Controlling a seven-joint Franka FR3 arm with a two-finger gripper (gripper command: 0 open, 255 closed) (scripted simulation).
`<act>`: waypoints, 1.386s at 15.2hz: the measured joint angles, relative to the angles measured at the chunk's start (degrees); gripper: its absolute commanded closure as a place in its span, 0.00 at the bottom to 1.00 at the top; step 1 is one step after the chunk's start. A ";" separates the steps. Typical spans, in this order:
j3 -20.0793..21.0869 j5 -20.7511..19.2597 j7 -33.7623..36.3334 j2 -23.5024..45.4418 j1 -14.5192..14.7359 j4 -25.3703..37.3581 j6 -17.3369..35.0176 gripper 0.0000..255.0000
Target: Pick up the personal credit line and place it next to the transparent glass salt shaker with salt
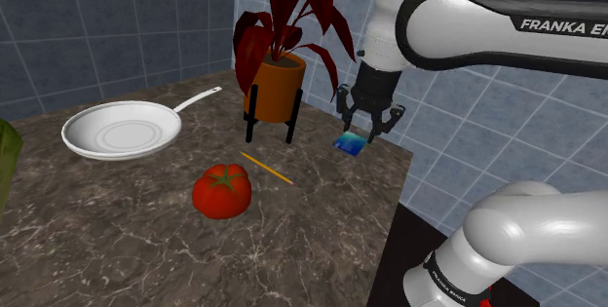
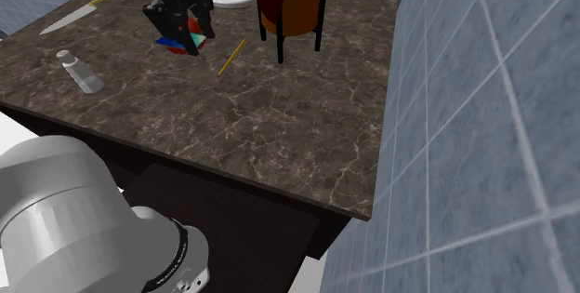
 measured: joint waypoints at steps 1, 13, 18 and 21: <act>1.38 0.90 1.46 0.16 0.51 0.19 0.07 1.00; 17.98 7.13 18.78 7.72 1.57 12.41 -2.07 1.00; 27.73 7.21 27.12 13.79 -1.54 20.12 -1.95 1.00; 35.02 5.87 32.59 18.33 -5.26 26.19 -2.52 1.00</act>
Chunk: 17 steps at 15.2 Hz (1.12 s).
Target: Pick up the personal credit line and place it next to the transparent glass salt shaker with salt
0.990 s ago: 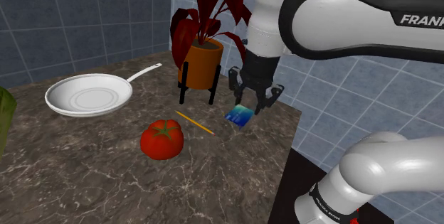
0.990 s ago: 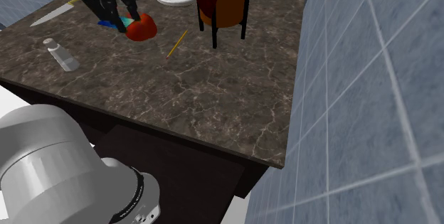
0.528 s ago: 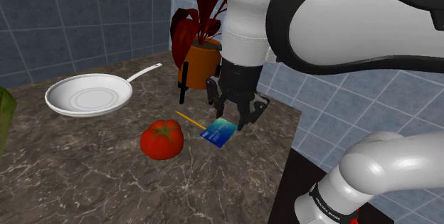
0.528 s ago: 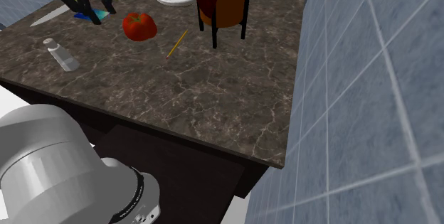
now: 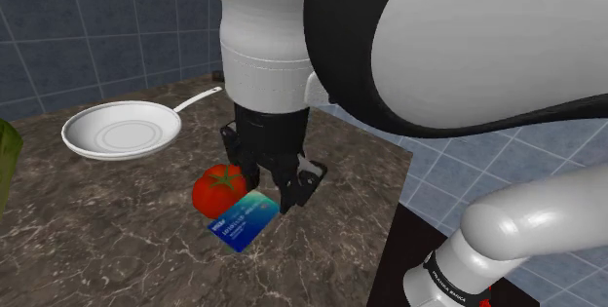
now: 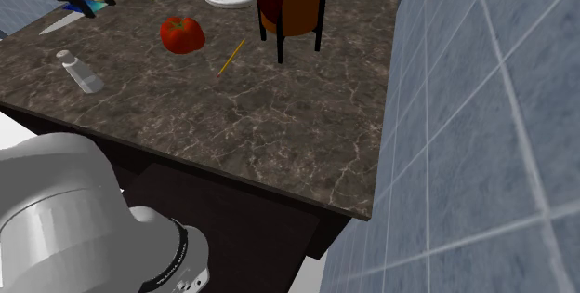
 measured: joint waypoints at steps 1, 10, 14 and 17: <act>1.97 -0.35 1.49 0.95 -0.98 1.58 -0.41 1.00; 39.55 0.93 11.10 2.16 -33.48 22.48 -4.34 1.00; 48.06 7.40 11.75 -6.19 -45.17 35.48 -9.64 1.00; 50.51 9.62 12.31 -9.20 -48.70 39.86 -11.07 1.00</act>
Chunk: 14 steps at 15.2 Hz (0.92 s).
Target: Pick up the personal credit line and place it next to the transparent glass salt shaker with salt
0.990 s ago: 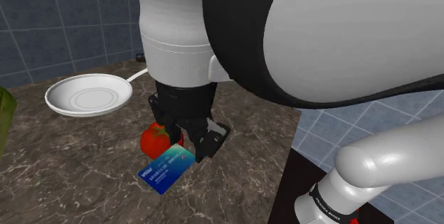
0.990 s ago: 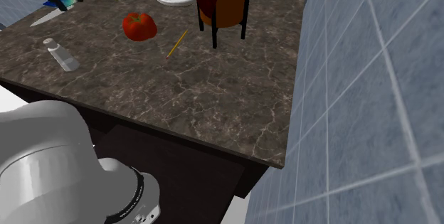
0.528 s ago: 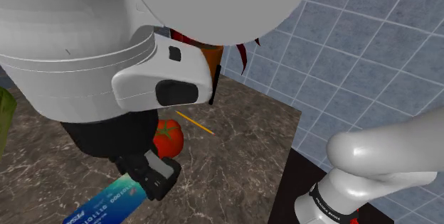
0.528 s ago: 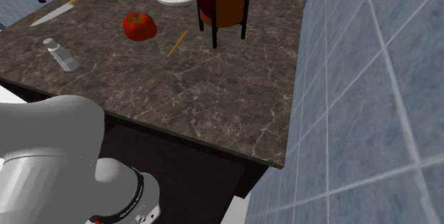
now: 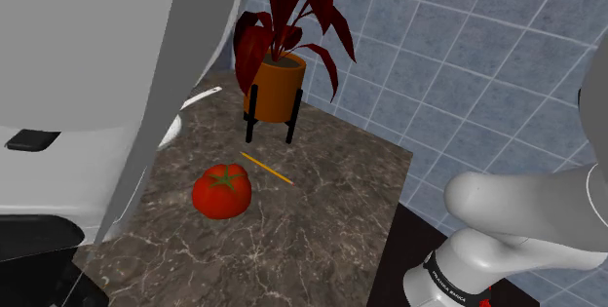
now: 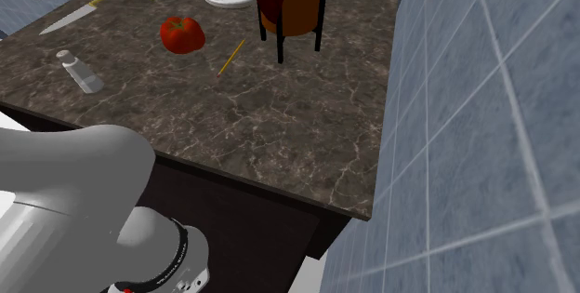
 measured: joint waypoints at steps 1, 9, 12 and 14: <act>0.26 0.28 -0.02 -0.37 -0.22 -0.06 0.34 1.00; 0.64 1.19 -0.70 -1.29 1.65 -6.23 6.15 1.00; 0.92 1.65 -0.92 -1.73 2.18 -8.20 8.15 1.00; 1.14 1.99 -1.14 -2.07 2.45 -9.52 9.53 1.00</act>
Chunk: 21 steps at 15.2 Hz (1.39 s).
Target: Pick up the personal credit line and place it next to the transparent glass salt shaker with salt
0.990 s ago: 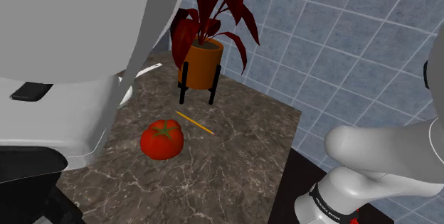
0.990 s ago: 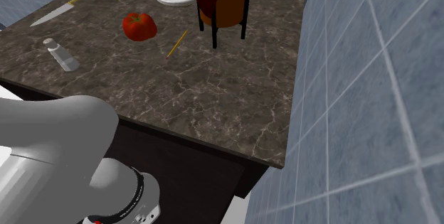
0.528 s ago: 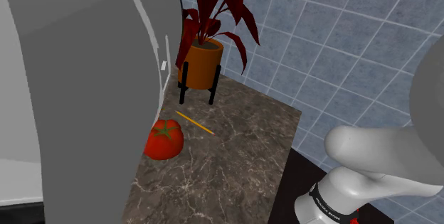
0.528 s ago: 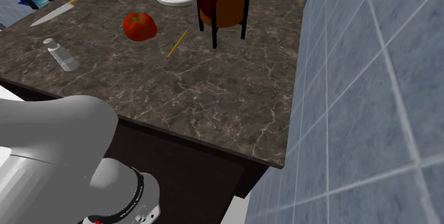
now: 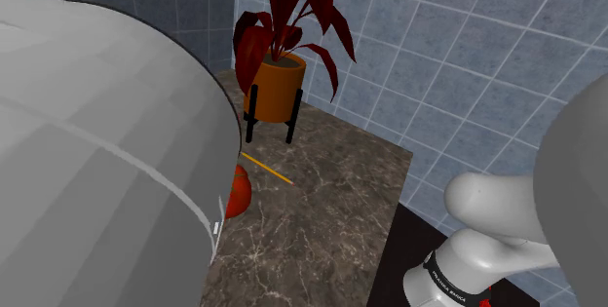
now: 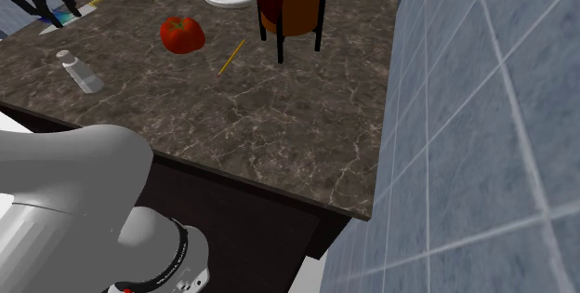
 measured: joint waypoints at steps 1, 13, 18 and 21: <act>0.24 0.25 -0.08 -0.33 -0.17 -0.17 0.42 1.00; 2.34 2.92 -1.40 -2.98 0.40 -6.38 7.82 1.00; 3.36 4.00 -1.91 -4.21 -0.07 -7.48 9.82 1.00; 3.38 4.05 -1.95 -4.23 -0.04 -7.64 9.99 1.00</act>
